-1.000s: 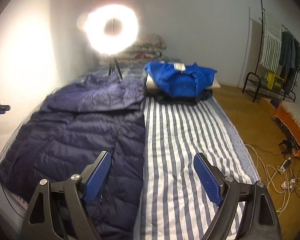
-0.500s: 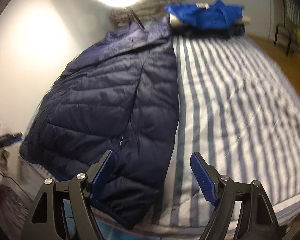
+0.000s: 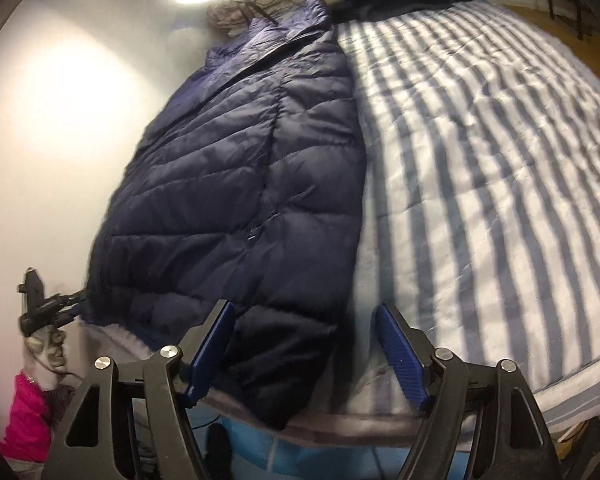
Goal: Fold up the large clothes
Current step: 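Close both tools on the jacket hem, then lift the hem with both tools and fold it toward the collar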
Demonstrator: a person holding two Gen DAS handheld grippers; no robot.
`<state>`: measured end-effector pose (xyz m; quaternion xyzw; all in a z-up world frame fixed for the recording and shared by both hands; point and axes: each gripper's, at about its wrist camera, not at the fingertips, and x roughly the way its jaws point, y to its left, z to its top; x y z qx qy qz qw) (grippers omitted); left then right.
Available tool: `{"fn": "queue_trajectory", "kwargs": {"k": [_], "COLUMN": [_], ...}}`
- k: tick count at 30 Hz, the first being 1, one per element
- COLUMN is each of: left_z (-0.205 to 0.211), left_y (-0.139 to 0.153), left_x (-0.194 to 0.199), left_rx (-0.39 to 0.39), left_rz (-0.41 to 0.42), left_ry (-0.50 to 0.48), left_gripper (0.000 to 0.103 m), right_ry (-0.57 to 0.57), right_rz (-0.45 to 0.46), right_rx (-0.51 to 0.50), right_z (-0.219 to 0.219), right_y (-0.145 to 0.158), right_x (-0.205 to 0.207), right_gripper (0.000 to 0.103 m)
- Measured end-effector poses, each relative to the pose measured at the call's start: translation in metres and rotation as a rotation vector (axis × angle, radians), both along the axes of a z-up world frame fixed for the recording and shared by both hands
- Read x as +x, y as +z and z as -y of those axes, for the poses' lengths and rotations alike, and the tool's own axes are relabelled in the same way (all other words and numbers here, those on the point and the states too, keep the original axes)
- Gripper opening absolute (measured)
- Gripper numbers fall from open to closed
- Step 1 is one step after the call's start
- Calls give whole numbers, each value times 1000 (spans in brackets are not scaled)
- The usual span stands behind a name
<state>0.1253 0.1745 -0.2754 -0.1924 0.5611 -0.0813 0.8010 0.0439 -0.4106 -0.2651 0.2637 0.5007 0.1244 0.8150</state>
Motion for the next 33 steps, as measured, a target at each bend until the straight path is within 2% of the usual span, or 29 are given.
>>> {"fn": "queue_trajectory", "kwargs": {"k": [3, 4, 5, 6, 7, 8, 9, 11, 17, 19, 22, 24, 29, 32, 33], "left_z": [7, 9, 11, 13, 15, 16, 17, 16, -1, -1, 4, 9, 18, 20, 21], "left_y": [2, 4, 9, 14, 21, 26, 36, 55, 99, 102, 106, 115, 145, 164, 171], "left_x": [1, 1, 1, 0, -1, -2, -3, -7, -14, -11, -9, -8, 4, 15, 21], "left_rx": [2, 0, -1, -1, 2, 3, 3, -3, -55, -27, -22, -18, -1, 2, 3], "left_rz": [7, 14, 32, 48, 71, 89, 114, 165, 283, 282, 285, 307, 357, 394, 406], "left_ry": [-19, -17, -15, -14, -15, -15, -14, -3, 70, 69, 56, 47, 34, 42, 48], "left_gripper": [17, 11, 9, 8, 7, 6, 6, 5, 4, 4, 3, 3, 3, 3, 3], "right_ry": [45, 58, 66, 79, 85, 84, 81, 69, 2, -7, 13, 21, 13, -1, 2], "right_rz": [-7, -10, -14, -24, -28, -25, -12, 26, 183, 192, 140, 138, 186, 189, 221], "right_rx": [61, 66, 72, 95, 117, 126, 126, 127, 150, 107, 40, 29, -18, -47, -92], "right_z": [-10, -14, -17, -19, -21, -21, -20, -17, 6, 5, -5, -9, -10, -10, -11], "right_y": [-1, -1, -2, -3, -3, -1, 4, 17, 74, 81, 79, 81, 114, 142, 158], "right_x": [0, 0, 2, 4, 5, 6, 6, 7, -3, -2, 6, 8, 19, 31, 35], "right_gripper": [62, 53, 38, 31, 19, 11, 8, 5, 4, 3, 3, 3, 3, 3, 3]}}
